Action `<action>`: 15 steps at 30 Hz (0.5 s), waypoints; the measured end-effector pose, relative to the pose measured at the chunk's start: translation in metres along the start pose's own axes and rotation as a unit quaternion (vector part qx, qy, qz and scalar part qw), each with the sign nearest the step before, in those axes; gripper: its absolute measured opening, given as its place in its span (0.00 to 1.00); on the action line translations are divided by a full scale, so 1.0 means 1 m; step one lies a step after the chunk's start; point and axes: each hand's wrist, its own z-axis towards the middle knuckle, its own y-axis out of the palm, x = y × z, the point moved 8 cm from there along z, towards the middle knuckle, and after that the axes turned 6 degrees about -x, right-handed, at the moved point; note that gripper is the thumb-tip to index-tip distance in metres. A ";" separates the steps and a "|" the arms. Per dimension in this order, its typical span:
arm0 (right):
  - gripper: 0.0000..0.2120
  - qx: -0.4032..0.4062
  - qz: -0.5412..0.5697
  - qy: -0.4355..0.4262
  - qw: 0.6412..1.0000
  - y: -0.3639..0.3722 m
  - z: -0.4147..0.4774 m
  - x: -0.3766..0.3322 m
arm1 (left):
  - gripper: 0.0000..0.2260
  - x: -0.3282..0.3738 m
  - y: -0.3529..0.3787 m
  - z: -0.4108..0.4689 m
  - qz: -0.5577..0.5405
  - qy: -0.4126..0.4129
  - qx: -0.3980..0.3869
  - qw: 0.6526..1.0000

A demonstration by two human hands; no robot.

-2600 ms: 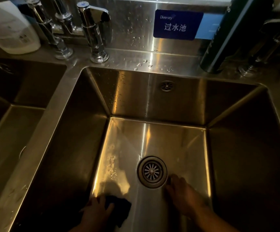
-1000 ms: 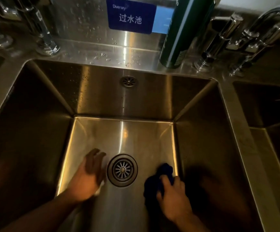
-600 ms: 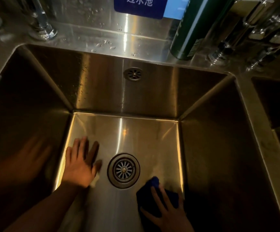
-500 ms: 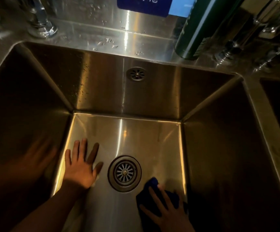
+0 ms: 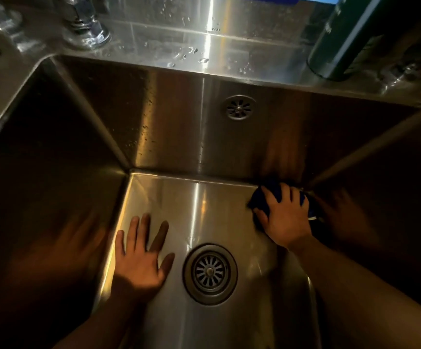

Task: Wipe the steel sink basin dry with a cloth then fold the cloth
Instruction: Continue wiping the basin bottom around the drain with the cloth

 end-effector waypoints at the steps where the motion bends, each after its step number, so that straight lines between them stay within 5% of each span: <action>1: 0.28 0.005 0.002 0.003 1.000 -0.001 0.000 0.000 | 0.29 0.001 -0.001 0.000 0.002 0.001 0.000 1.000; 7: 0.29 -0.045 0.017 -0.004 0.999 0.000 -0.049 -0.015 | 0.30 0.006 -0.008 -0.003 0.001 0.010 -0.001 1.000; 12: 0.30 -0.094 -0.017 -0.110 0.989 0.018 -0.168 -0.049 | 0.30 0.009 -0.024 -0.006 -0.022 0.014 0.017 1.000; 15: 0.20 -0.170 0.028 -0.062 0.983 0.018 -0.203 -0.058 | 0.29 0.008 -0.033 -0.003 -0.032 0.018 0.040 0.999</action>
